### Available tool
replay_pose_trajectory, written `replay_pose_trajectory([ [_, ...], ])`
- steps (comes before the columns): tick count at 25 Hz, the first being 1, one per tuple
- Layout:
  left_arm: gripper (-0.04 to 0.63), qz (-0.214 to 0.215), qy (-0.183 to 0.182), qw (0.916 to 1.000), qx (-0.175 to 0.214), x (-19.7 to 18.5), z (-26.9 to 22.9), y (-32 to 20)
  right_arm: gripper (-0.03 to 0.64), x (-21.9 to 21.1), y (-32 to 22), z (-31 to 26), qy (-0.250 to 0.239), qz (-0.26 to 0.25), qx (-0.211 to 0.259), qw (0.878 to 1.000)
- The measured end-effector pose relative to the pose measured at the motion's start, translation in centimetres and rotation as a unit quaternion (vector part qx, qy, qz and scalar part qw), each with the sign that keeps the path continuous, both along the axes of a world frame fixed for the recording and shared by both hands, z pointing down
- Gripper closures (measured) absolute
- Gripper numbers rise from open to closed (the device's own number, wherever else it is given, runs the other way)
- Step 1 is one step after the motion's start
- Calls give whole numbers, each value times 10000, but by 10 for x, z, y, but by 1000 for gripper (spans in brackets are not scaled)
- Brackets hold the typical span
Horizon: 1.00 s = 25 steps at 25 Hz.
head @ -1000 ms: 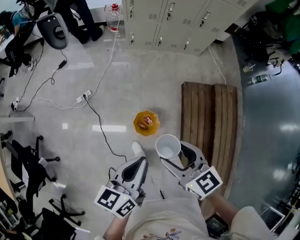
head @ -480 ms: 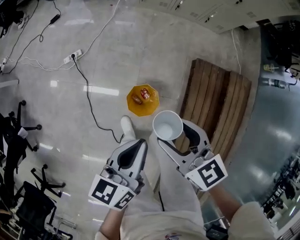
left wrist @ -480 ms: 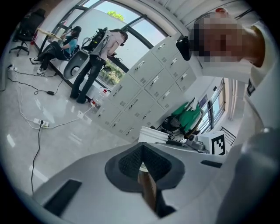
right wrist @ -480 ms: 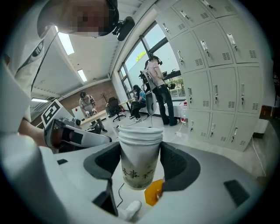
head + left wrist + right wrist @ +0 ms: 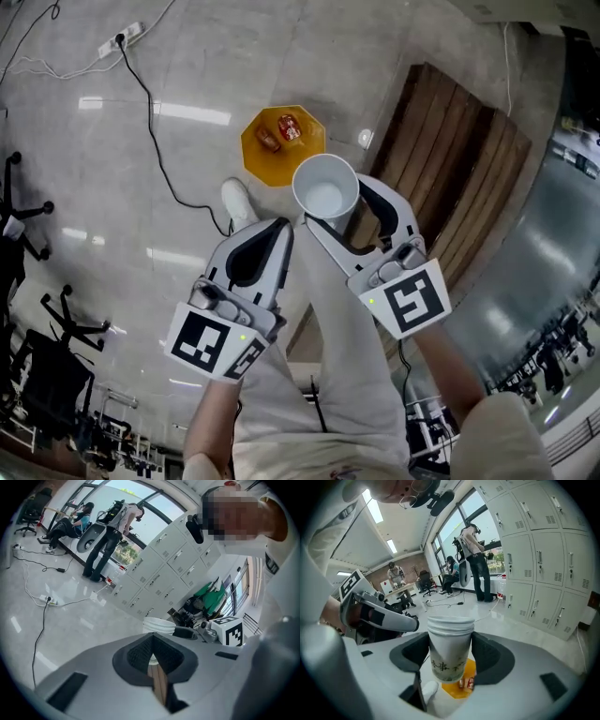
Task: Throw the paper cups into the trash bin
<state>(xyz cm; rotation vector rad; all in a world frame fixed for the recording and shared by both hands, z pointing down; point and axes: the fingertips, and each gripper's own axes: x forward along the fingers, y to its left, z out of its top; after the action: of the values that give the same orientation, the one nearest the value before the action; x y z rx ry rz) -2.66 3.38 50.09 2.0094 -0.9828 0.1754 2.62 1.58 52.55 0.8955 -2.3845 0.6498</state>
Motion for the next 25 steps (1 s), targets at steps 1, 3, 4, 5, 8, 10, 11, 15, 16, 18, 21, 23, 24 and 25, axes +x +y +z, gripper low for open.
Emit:
replay_pose_trajectory([
  [1, 589, -10, -50, 10000, -19, 0, 14, 1, 326, 0, 1, 15, 33, 19, -48, 10000],
  [3, 589, -39, -143, 9999, -69, 0, 42, 3, 326, 1, 4, 43, 71, 62, -151, 9998],
  [4, 589, -58, -189, 9998, -102, 0, 57, 4, 325, 0, 6, 57, 93, 65, -210, 9997],
  [5, 589, -81, -238, 9996, -134, -1, 71, 5, 327, -1, 8, 72, 123, 59, -271, 9995],
  [8, 589, -163, -398, 9989, -203, -4, 115, 3, 325, -5, 13, 115, 190, 20, -367, 9991],
  [10, 589, -228, -505, 9981, -281, -6, 140, 6, 325, -9, 19, 141, 212, -21, -450, 9988],
  [11, 589, -266, -554, 9976, -310, -8, 152, 7, 326, -11, 22, 153, 242, -36, -502, 9984],
  [15, 589, -423, -760, 9954, -411, -17, 199, 10, 325, -20, 26, 200, 311, -139, -549, 9979],
  [16, 589, -436, -834, 9946, -445, -19, 210, 13, 326, -21, 27, 212, 324, -150, -585, 9976],
  [18, 589, -440, -981, 9929, -504, -19, 234, 15, 326, -21, 26, 233, 363, -145, -644, 9972],
  [21, 589, -470, -1164, 9903, -600, -19, 268, 14, 326, -18, 20, 263, 442, -132, -663, 9967],
  [23, 589, -477, -1251, 9884, -712, -20, 287, 15, 326, -16, 18, 281, 459, -104, -666, 9967],
  [24, 589, -471, -1286, 9876, -762, -19, 297, 16, 326, -14, 18, 289, 479, -78, -695, 9964],
  [25, 589, -465, -1314, 9870, -799, -19, 306, 15, 327, -13, 17, 297, 509, -52, -724, 9961],
])
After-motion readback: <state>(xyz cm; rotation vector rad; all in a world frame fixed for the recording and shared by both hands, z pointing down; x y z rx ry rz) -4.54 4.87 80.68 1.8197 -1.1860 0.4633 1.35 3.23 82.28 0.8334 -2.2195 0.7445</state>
